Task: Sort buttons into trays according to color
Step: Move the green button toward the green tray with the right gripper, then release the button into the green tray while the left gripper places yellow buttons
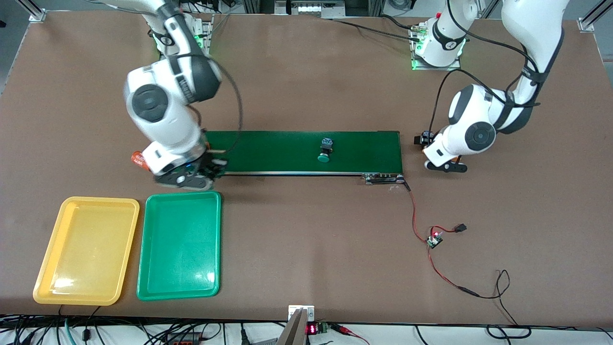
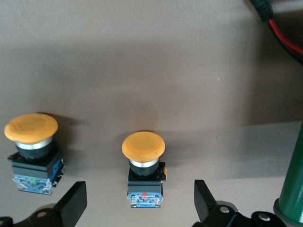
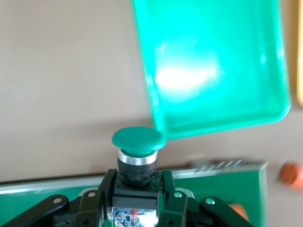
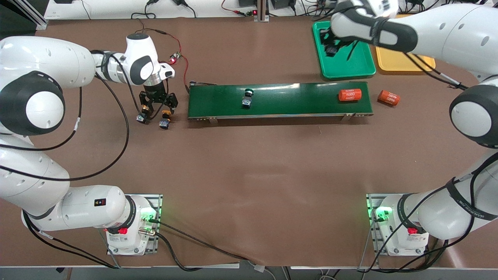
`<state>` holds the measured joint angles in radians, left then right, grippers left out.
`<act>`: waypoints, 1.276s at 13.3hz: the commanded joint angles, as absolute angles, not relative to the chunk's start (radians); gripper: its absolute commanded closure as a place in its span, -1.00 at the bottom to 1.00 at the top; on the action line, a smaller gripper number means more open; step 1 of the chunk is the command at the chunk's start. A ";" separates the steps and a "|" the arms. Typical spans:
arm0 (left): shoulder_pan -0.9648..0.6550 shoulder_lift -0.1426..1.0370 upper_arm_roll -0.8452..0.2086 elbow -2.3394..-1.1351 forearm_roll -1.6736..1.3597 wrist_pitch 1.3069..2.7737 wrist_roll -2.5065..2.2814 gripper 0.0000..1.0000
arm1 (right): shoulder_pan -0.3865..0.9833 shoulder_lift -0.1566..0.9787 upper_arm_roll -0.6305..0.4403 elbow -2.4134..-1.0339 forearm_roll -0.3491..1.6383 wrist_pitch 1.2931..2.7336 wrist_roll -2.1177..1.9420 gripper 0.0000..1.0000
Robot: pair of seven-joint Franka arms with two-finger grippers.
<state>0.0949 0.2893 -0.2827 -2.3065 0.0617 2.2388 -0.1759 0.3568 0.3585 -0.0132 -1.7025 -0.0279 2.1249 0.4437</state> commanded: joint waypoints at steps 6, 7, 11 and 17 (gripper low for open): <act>0.066 0.288 -0.247 -2.465 0.025 2.490 -0.146 -0.47 | 0.180 0.598 0.017 -1.577 -0.038 2.167 0.206 1.00; 0.066 0.284 -0.247 -2.465 0.025 2.485 -0.146 -0.18 | 0.176 0.620 0.017 -1.577 -0.040 2.195 0.201 1.00; 0.067 0.270 -0.248 -2.456 0.025 2.467 -0.144 0.77 | 0.155 0.675 0.017 -1.577 -0.041 2.247 0.170 1.00; 0.058 0.271 -0.285 -2.084 0.023 1.985 -0.155 0.85 | 0.141 0.721 0.017 -1.578 -0.046 2.272 0.170 0.95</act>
